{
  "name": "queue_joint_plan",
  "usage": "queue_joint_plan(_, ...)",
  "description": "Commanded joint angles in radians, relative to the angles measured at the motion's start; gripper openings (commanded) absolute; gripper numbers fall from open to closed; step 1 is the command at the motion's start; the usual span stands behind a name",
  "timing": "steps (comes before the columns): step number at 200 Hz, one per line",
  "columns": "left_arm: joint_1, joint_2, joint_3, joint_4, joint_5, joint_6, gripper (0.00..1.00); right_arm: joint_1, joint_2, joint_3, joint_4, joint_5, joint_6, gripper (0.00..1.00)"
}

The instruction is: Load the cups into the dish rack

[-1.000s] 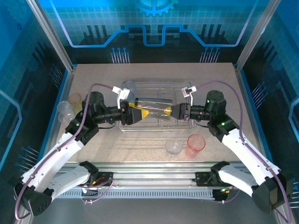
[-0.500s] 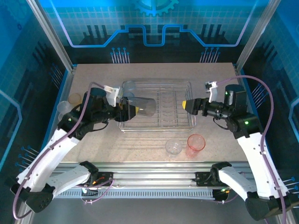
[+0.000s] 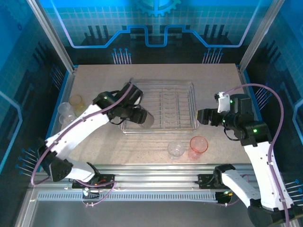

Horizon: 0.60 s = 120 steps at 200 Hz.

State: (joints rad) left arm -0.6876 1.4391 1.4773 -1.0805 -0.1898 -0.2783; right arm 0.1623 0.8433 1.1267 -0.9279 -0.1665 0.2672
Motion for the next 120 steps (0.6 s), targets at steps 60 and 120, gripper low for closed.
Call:
queue_joint_plan(60,-0.022,0.185,0.11,-0.149,-0.242,-0.063,0.0,-0.015,-0.037,-0.002,-0.047,0.075,-0.041,0.82)
queue_joint_plan(120,-0.017,0.22,0.053,-0.116,-0.267,-0.114,0.01,-0.016,-0.041,-0.002,-0.034,0.074,-0.032,0.82)
